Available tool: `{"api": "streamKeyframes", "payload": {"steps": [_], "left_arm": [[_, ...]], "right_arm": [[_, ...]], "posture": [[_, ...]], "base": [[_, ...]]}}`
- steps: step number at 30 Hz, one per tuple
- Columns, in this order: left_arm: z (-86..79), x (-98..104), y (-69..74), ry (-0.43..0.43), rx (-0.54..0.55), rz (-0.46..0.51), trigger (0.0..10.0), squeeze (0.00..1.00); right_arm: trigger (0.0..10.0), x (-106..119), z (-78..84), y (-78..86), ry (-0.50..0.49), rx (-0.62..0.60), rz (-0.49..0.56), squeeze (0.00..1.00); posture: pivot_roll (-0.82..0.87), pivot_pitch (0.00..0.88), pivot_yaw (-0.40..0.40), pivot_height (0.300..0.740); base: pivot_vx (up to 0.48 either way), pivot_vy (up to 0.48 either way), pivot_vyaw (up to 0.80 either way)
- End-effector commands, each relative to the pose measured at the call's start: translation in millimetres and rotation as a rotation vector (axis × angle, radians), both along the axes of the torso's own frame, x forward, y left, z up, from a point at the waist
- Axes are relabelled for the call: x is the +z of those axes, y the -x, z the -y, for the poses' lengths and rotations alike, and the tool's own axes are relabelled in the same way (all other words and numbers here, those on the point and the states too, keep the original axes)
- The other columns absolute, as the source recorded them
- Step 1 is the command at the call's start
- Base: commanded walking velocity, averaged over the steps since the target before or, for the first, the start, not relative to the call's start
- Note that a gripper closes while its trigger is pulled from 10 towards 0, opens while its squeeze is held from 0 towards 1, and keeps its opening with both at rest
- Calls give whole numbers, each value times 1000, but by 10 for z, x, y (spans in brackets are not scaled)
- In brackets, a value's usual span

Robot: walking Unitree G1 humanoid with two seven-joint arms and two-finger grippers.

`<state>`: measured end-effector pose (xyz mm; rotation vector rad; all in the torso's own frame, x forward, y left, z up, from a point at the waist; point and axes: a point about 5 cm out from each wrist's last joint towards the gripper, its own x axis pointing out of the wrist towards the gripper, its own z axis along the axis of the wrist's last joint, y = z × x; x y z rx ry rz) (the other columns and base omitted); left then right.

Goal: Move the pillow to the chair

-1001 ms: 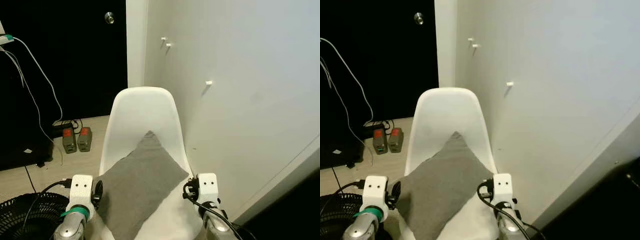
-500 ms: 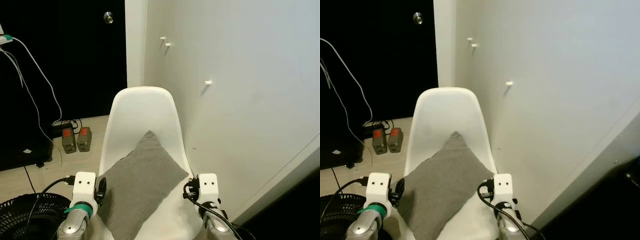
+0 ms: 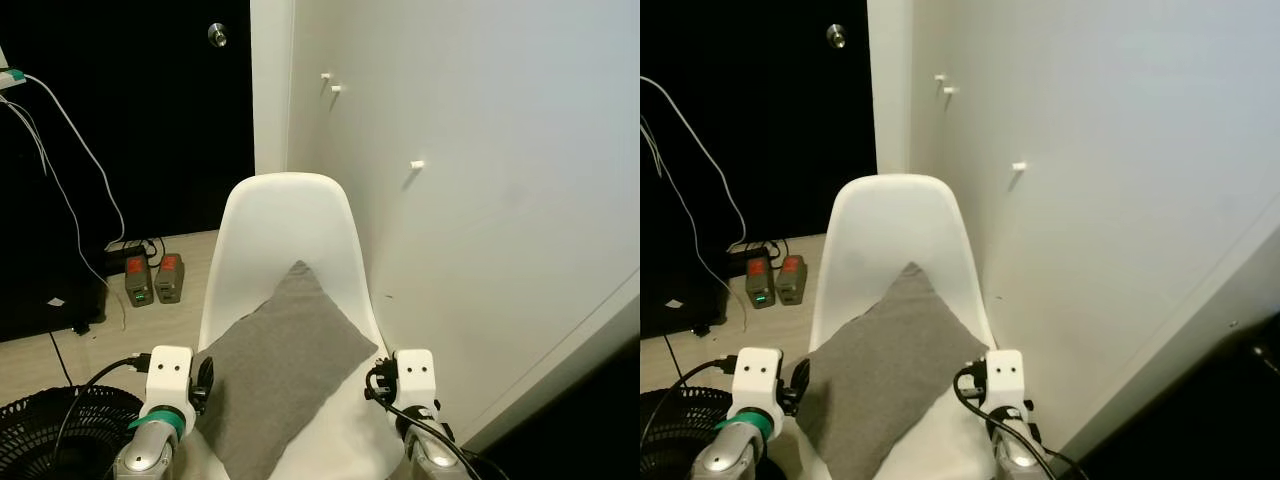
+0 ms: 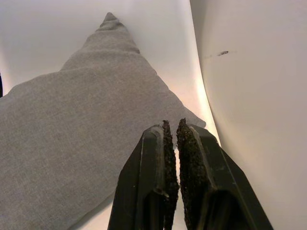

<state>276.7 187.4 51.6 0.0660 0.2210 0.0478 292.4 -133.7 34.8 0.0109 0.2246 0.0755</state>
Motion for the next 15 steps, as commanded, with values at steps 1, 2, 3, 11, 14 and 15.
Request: {"api": "streamKeyframes", "payload": {"steps": [1, 2, 3, 11, 14, 15], "left_arm": [[15, -53, 44, 6, -4, -25, 10000, 0], [16, -55, 45, 2, -5, -28, 10000, 0], [15, -57, 45, 0, -5, -30, 10000, 0], [19, -67, 48, -13, -11, -37, 10000, 0], [23, -68, 48, -12, -12, -37, 10000, 0], [23, -68, 48, -12, -12, -37, 10000, 0]], "right_arm": [[10000, -47, 29, 45, -1, -15, -22, 0], [10000, -52, 13, 48, -2, -13, -25, 0], [10000, -53, 7, 48, -3, -12, -26, 0], [10000, -51, -1, 39, -3, -9, -29, 0], [10000, -52, 2, 38, -2, -8, -30, 0], [10000, -52, 2, 38, -2, -8, -30, 0]], "posture": [[-40, 60, 19, 740], [-38, 58, 19, 740], [-38, 58, 19, 740], [-38, 59, 18, 740], [-38, 59, 18, 740], [-38, 59, 18, 740]], "base": [[0, 0, 0], [0, 0, 0], [0, 0, 0], [0, 0, 0], [0, 0, 0], [0, 0, 0]]}}
